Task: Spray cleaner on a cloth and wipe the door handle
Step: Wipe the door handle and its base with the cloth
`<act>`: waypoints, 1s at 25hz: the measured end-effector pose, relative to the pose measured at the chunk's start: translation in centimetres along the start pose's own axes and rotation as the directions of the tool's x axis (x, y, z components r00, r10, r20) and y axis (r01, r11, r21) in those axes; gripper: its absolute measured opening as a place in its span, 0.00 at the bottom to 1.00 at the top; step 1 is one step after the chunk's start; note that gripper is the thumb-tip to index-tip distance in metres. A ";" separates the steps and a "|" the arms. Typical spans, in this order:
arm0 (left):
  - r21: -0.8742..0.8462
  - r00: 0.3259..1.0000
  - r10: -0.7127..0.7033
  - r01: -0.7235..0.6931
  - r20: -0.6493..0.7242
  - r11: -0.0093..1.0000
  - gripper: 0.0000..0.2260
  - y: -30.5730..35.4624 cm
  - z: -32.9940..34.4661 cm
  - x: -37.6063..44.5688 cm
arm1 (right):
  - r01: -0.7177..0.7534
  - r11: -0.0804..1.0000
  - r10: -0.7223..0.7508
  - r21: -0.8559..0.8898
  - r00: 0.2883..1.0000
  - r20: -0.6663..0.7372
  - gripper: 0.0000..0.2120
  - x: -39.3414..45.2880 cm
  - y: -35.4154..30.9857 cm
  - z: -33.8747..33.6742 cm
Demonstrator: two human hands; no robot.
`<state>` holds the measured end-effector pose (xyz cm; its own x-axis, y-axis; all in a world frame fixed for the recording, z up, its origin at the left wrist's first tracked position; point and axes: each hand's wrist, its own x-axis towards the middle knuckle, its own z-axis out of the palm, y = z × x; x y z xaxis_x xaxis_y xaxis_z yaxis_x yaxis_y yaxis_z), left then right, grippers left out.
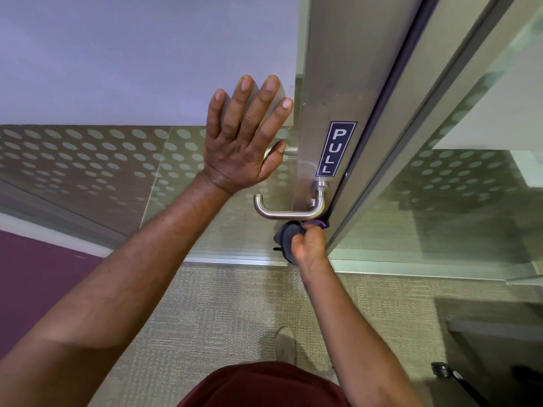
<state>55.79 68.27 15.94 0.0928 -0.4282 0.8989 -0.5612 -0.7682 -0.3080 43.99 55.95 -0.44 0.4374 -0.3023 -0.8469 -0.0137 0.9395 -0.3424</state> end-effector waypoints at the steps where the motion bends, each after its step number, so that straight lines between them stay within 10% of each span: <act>1: 0.007 1.000 -0.002 0.002 -0.001 1.000 0.25 -0.2 -0.2 -0.2 | 0.106 0.989 -0.101 -0.101 0.993 0.053 0.15 -0.8 0.6 0.4; 7: 0.011 1.000 -0.019 0.020 -0.015 1.000 0.24 -0.1 -0.3 0.1 | 0.436 0.608 -0.377 -0.663 0.894 0.241 0.35 -2.5 4.6 -0.3; 13: 0.006 1.000 -0.008 0.008 0.004 1.000 0.27 -0.6 -0.5 0.1 | 0.681 0.215 -0.430 -0.700 0.710 0.558 0.38 -3.1 7.4 -0.4; 18: -0.023 1.000 0.002 -0.002 0.006 1.000 0.26 0.0 0.0 0.3 | 0.679 0.184 -0.410 -0.710 0.710 0.573 0.42 -2.5 7.1 -0.2; 25: -0.005 0.999 -0.025 0.025 0.022 1.000 0.26 -0.3 0.2 0.4 | 0.392 0.433 -0.355 -0.812 0.902 0.246 0.29 0.9 3.0 1.1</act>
<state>56.16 68.19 16.34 0.1253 -0.4193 0.8992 -0.5625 -0.7766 -0.2837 45.28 58.69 -1.76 0.6208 -0.5664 -0.5421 -0.5643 0.1572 -0.8105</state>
